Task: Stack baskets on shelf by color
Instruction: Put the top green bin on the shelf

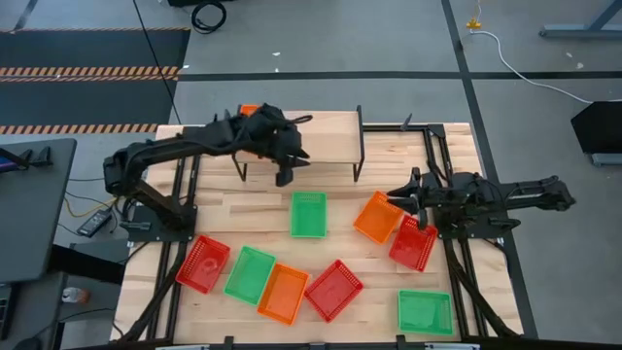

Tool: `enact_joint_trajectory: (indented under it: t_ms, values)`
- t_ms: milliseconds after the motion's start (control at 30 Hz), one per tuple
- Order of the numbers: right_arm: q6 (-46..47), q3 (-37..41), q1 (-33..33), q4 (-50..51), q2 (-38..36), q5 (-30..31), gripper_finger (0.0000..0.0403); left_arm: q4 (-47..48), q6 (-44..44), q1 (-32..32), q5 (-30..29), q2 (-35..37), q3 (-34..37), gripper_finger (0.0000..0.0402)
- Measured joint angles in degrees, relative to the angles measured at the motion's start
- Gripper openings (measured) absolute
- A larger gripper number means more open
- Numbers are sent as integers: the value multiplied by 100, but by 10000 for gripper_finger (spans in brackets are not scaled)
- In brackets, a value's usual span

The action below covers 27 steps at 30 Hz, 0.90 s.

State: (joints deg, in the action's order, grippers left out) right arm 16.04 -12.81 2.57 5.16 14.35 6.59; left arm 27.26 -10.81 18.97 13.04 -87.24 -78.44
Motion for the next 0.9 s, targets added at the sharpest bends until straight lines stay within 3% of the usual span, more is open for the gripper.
enact_joint_trajectory:
  t_ms: [133, 433, 667, 900]
  values:
    - [-94, -730, 0, 284, 1016, 27, 144, -1098, 256, -283, 17, 2, 735, 96]
    - [-450, -2487, 111, 1202, 3586, 131, 148, -3505, 1090, -827, -49, 156, 2409, 93]
    - [-626, -3460, 477, 1157, 5455, 128, 148, -4186, 1671, -1418, -975, 1230, 3705, 89]
    - [-978, -4555, 776, 1110, 7073, 126, 148, -4376, 1946, -2497, -2285, 2271, 4571, 87]
